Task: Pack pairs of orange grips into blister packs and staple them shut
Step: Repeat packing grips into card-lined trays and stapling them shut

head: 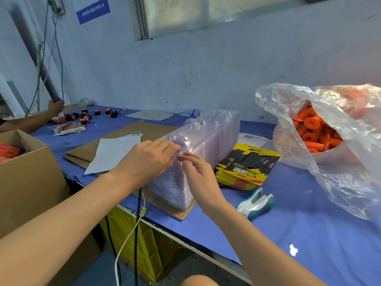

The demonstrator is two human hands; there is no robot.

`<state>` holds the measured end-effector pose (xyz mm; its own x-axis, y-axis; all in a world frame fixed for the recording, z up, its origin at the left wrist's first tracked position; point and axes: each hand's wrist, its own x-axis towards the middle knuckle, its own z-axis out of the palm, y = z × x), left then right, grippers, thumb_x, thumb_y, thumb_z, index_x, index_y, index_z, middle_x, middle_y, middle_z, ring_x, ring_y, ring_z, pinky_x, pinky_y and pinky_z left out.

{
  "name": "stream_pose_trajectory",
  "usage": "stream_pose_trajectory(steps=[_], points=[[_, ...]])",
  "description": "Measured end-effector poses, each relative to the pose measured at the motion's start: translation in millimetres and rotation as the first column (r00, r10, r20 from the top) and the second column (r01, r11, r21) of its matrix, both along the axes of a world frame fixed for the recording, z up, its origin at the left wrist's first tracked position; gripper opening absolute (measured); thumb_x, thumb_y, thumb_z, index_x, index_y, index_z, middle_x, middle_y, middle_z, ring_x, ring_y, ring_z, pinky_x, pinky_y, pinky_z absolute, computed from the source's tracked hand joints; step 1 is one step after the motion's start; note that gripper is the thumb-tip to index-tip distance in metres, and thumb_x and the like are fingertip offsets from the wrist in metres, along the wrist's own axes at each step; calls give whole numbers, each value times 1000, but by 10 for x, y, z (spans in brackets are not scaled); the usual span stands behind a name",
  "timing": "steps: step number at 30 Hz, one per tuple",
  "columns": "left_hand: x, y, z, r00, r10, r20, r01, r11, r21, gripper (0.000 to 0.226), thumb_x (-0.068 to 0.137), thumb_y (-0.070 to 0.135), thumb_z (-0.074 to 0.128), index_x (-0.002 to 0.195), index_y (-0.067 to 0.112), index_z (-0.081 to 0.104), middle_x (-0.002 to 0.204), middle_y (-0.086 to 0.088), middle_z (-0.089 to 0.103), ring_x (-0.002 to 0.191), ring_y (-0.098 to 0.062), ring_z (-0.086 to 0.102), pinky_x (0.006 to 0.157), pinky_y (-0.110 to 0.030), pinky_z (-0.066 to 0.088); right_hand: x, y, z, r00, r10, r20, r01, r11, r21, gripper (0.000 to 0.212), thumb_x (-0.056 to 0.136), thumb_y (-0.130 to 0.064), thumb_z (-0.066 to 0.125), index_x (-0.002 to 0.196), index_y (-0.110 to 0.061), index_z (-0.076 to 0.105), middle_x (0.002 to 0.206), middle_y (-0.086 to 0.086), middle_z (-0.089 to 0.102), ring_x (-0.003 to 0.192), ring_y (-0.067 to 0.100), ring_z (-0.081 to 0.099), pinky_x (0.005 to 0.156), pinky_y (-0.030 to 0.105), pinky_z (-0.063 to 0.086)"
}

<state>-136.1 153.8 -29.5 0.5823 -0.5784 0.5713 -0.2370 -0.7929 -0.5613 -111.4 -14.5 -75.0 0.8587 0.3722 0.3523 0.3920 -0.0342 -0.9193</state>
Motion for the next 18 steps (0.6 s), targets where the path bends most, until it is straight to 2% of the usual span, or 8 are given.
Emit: stream_pose_trajectory(steps=[2, 3, 5, 8, 12, 18], points=[[27, -18, 16, 999, 17, 43, -18, 1000, 19, 16, 96, 20, 59, 105, 9, 66, 88, -6, 68, 72, -22, 67, 52, -35, 54, 48, 19, 145, 958, -4, -288, 49, 987, 151, 26, 97, -26, 53, 96, -12, 75, 92, 1, 67, 86, 5, 55, 72, 18, 42], [37, -26, 32, 998, 28, 64, -29, 999, 13, 12, 94, 17, 64, 102, 9, 67, 85, -6, 67, 69, -22, 66, 51, -35, 53, 89, 27, 219, 913, -7, -407, 84, 982, 171, 26, 95, -30, 56, 89, -12, 74, 84, 2, 66, 76, 8, 53, 64, 22, 40], [44, -49, 47, 996, 50, 79, -50, 999, 0, 8, 91, 14, 68, 96, 9, 66, 80, -6, 65, 66, -22, 64, 50, -34, 51, 182, 46, 364, 825, 42, -564, 71, 981, 178, 21, 93, -30, 59, 84, -15, 70, 82, -2, 68, 65, 11, 54, 55, 23, 37], [48, -80, 42, 993, 87, 80, -83, 995, -49, 6, 91, 13, 67, 92, 9, 65, 77, -6, 62, 65, -21, 62, 50, -34, 51, 267, 81, 520, 765, 151, -626, -20, 977, 212, 13, 92, -19, 65, 83, -11, 69, 76, -1, 69, 52, 8, 57, 44, 20, 38], [48, -72, 69, 994, 93, 52, -80, 974, -210, 13, 92, 21, 62, 98, 9, 64, 82, -5, 65, 71, -21, 64, 55, -34, 54, 302, 89, 557, 685, 259, -681, -31, 944, 328, 15, 92, -13, 67, 78, -7, 68, 62, -2, 66, 45, 3, 56, 40, 16, 40], [14, -23, 63, 998, 61, -15, -63, 978, -200, 26, 91, 28, 63, 109, 9, 64, 94, -6, 68, 81, -22, 68, 63, -37, 58, 320, 115, 446, 616, 336, -712, 10, 901, 434, 20, 93, -19, 68, 78, -7, 67, 62, -1, 68, 45, 4, 58, 41, 14, 43]])
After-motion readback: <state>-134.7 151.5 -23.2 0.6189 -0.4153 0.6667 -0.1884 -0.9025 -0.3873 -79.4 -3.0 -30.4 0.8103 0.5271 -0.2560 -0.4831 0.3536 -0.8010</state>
